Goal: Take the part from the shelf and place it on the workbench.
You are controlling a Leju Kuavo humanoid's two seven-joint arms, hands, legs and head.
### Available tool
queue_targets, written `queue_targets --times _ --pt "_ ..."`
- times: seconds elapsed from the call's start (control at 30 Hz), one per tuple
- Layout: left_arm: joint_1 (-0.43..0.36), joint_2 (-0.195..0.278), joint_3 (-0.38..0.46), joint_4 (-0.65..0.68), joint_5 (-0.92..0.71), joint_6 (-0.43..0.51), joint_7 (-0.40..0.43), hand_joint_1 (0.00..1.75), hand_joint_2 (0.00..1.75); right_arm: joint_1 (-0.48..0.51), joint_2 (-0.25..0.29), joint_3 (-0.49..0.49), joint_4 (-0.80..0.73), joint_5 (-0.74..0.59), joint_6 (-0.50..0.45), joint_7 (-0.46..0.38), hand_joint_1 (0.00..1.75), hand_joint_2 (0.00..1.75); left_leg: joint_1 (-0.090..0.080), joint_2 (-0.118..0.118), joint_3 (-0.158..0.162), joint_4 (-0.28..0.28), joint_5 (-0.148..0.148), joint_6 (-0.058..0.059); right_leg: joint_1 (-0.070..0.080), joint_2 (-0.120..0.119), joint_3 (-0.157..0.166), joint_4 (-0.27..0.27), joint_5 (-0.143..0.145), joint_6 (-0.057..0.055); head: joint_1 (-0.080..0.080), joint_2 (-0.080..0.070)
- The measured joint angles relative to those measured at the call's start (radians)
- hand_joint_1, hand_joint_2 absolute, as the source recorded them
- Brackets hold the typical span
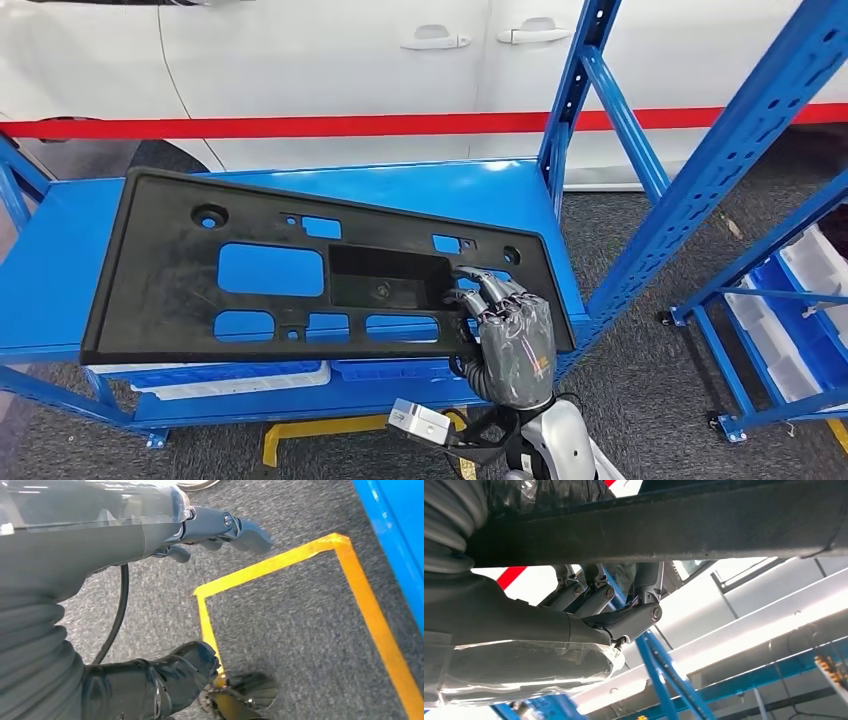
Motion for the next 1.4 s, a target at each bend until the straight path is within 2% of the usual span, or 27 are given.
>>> queue_targets --times 0.07,0.1,0.13,0.17,0.23,0.3,0.33,0.43,0.47,0.5,0.6,0.63,0.67,0.7,0.77,0.8,0.83,0.9,0.97,1.03,1.1,1.13,1.17,1.2,1.3,1.33,1.4 --pt "0.001 0.001 0.000 0.000 -0.001 0.000 0.001 0.00 1.75 0.002 0.002 0.000 0.001 0.000 0.000 0.000 1.75 1.75 0.001 0.000 -0.040 0.125 -0.071 -0.007 0.001 -0.002 -0.018 0.003 0.011 -0.004 0.000 0.000" --pt "0.002 0.002 0.000 0.000 -0.002 0.000 0.002 0.00 1.75 0.003 0.002 0.000 0.002 -0.001 -0.001 0.000 1.75 1.75 0.002 0.000 -0.045 0.160 -0.082 -0.010 0.001 -0.002 -0.028 0.006 0.016 -0.003 0.000 0.000" --pt "0.002 0.002 0.000 0.000 -0.002 0.000 0.002 0.00 1.75 0.004 0.003 0.000 0.002 -0.001 -0.001 0.000 1.75 1.75 0.003 0.001 -0.032 0.158 -0.074 -0.011 0.000 -0.002 -0.037 0.010 0.020 -0.002 0.000 0.000" --pt "0.003 0.002 0.000 0.000 -0.001 0.000 0.002 0.00 1.75 0.005 0.003 0.000 0.003 -0.001 -0.001 0.000 1.75 1.75 0.005 0.001 -0.005 0.126 -0.054 -0.012 0.000 -0.002 -0.045 0.015 0.023 0.000 0.000 0.000" --pt "0.002 0.003 0.000 0.000 -0.001 0.000 0.002 0.00 1.75 0.006 0.003 0.000 0.003 -0.001 -0.002 0.000 1.75 1.75 0.008 0.001 0.068 0.016 -0.011 -0.012 -0.001 -0.002 -0.057 0.025 0.026 0.004 0.000 0.000" --pt "0.001 0.004 0.000 0.000 -0.001 0.000 0.002 0.00 1.75 0.006 0.004 0.000 0.003 -0.001 -0.002 0.000 1.75 1.75 0.004 -0.001 0.119 -0.068 0.005 -0.004 0.000 -0.002 -0.065 0.032 0.030 0.011 0.000 0.000" --pt "0.001 0.004 0.000 0.000 -0.001 0.000 0.002 0.00 1.75 0.006 0.005 0.000 0.003 0.000 -0.002 -0.001 1.75 1.75 0.002 -0.002 0.131 -0.094 0.008 0.002 0.001 -0.002 -0.068 0.035 0.033 0.017 0.000 0.000" --pt "0.002 0.004 0.000 0.000 -0.001 0.000 0.002 0.00 1.75 0.007 0.005 -0.001 0.002 0.000 -0.003 -0.005 1.75 1.75 0.001 -0.002 0.120 -0.107 0.019 0.022 0.001 0.000 -0.075 0.036 0.045 0.038 0.000 0.000" --pt "0.002 0.004 0.000 0.000 -0.001 0.000 0.002 0.00 1.75 0.007 0.005 -0.001 0.002 0.000 -0.003 -0.005 1.75 1.75 0.003 0.000 0.115 -0.110 0.027 0.030 0.000 0.002 -0.082 0.046 0.033 0.044 0.001 0.000" --pt "0.001 0.004 0.000 0.000 -0.001 0.000 0.002 0.00 1.75 0.007 0.005 -0.001 0.002 0.000 -0.003 -0.005 1.75 1.75 0.006 0.001 0.110 -0.113 0.036 0.039 0.000 0.004 -0.094 0.074 0.008 0.048 0.001 0.000" --pt "0.001 0.005 0.000 0.000 0.000 0.000 0.002 0.00 1.75 0.010 0.005 -0.002 0.004 0.000 -0.003 -0.006 1.75 1.75 0.005 0.004 0.083 -0.111 0.057 0.050 -0.002 0.006 -0.158 0.250 -0.107 0.058 0.001 0.000" --pt "0.001 0.005 0.000 0.000 0.000 0.000 0.002 0.00 1.75 0.011 0.005 -0.002 0.004 0.000 -0.003 -0.006 1.75 1.75 0.004 0.004 0.072 -0.108 0.062 0.050 -0.003 0.006 -0.168 0.293 -0.125 0.060 0.001 0.000" --pt "0.002 0.005 0.000 0.000 0.000 0.000 0.002 0.00 1.75 0.012 0.005 -0.002 0.005 0.000 -0.002 -0.006 1.75 1.75 0.004 0.004 0.063 -0.105 0.067 0.049 -0.003 0.006 -0.160 0.299 -0.124 0.060 0.001 0.000" --pt "0.002 0.004 0.000 0.000 0.000 0.000 0.002 0.00 1.75 0.012 0.005 -0.002 0.005 0.000 -0.002 -0.006 1.75 1.75 0.004 0.004 0.054 -0.101 0.071 0.048 -0.003 0.006 -0.131 0.267 -0.107 0.059 0.001 0.000" --pt "0.002 0.004 0.000 0.000 -0.001 0.000 0.002 0.00 1.75 0.011 0.005 -0.002 0.005 0.000 -0.002 -0.006 1.75 1.75 0.003 0.003 0.044 -0.095 0.077 0.042 -0.001 0.006 -0.038 0.128 -0.063 0.051 0.001 0.000" --pt "0.001 0.004 0.000 0.000 -0.002 0.000 0.002 0.00 1.75 0.010 0.005 -0.003 0.005 -0.001 -0.002 -0.006 1.75 1.75 0.001 0.003 0.040 -0.093 0.080 0.037 0.002 0.006 -0.004 0.070 -0.048 0.046 0.001 0.000" --pt "0.001 0.004 0.000 0.000 -0.002 0.000 0.002 0.00 1.75 0.009 0.005 -0.003 0.005 -0.001 -0.002 -0.006 1.75 1.75 0.000 0.003 0.038 -0.092 0.084 0.032 0.005 0.007 0.014 0.035 -0.041 0.041 0.001 0.000" --pt "0.001 0.004 0.000 0.000 -0.003 -0.001 0.002 0.00 1.75 0.009 0.005 -0.004 0.005 -0.001 -0.002 -0.007 1.75 1.75 -0.001 0.003 0.035 -0.094 0.093 0.019 0.010 0.008 0.013 0.023 -0.032 0.032 0.001 0.000" --pt "0.001 0.004 0.000 0.000 -0.004 -0.001 0.002 0.00 1.75 0.008 0.005 -0.006 0.005 -0.001 -0.002 -0.008 1.75 1.75 0.000 0.002 0.029 -0.087 0.086 0.007 0.005 0.005 0.007 0.017 -0.019 0.018 0.001 0.000" --pt "0.001 0.005 0.000 0.000 -0.004 -0.002 0.003 0.00 1.75 0.006 0.006 -0.006 0.005 -0.002 -0.001 -0.008 1.75 1.75 0.002 0.002 0.002 -0.022 0.029 -0.001 0.000 0.002 -0.004 0.011 -0.003 0.003 0.000 0.000" --pt "0.001 0.005 0.000 0.000 -0.005 -0.003 0.003 0.00 1.75 0.006 0.008 -0.006 0.005 -0.002 -0.001 -0.008 1.75 1.75 0.002 0.002 -0.043 0.104 -0.052 -0.006 0.002 0.001 -0.023 0.014 0.008 -0.003 0.000 0.000" --pt "0.001 0.005 0.000 0.000 -0.006 -0.003 0.003 0.00 1.75 0.006 0.008 -0.006 0.005 -0.002 -0.001 -0.008 1.75 1.75 0.003 0.002 -0.056 0.155 -0.076 -0.009 0.002 0.000 -0.033 0.017 0.013 -0.002 0.000 0.000" --pt "0.001 0.005 0.000 0.000 -0.007 -0.003 0.003 0.00 1.75 0.007 0.008 -0.006 0.005 -0.002 -0.001 -0.008 1.75 1.75 0.003 0.002 -0.054 0.174 -0.082 -0.009 0.003 0.000 -0.043 0.021 0.018 -0.002 0.000 0.000" --pt "0.001 0.005 0.000 0.000 -0.008 -0.003 0.003 0.00 1.75 0.007 0.008 -0.007 0.005 -0.002 -0.001 -0.008 1.75 1.75 0.003 0.002 -0.032 0.154 -0.069 -0.009 0.003 0.000 -0.051 0.025 0.021 0.000 0.000 0.000" --pt "-0.002 0.005 0.000 0.000 -0.010 -0.003 0.003 0.00 1.75 0.007 0.008 -0.007 0.005 -0.002 -0.001 -0.009 1.75 1.75 0.000 0.001 0.089 -0.036 -0.007 0.001 0.005 0.000 -0.068 0.040 0.028 0.008 0.000 0.000" --pt "-0.003 0.005 0.000 0.000 -0.010 -0.004 0.003 0.00 1.75 0.006 0.008 -0.007 0.005 -0.002 -0.001 -0.009 1.75 1.75 -0.002 0.000 0.111 -0.077 0.002 0.007 0.006 0.000 -0.072 0.044 0.031 0.013 0.000 0.000" --pt "-0.003 0.005 0.000 0.000 -0.010 -0.004 0.003 0.00 1.75 0.006 0.008 -0.007 0.005 -0.002 -0.001 -0.010 1.75 1.75 -0.008 -0.001 0.114 -0.094 0.010 0.017 0.007 0.000 -0.075 0.043 0.040 0.026 0.000 0.000"
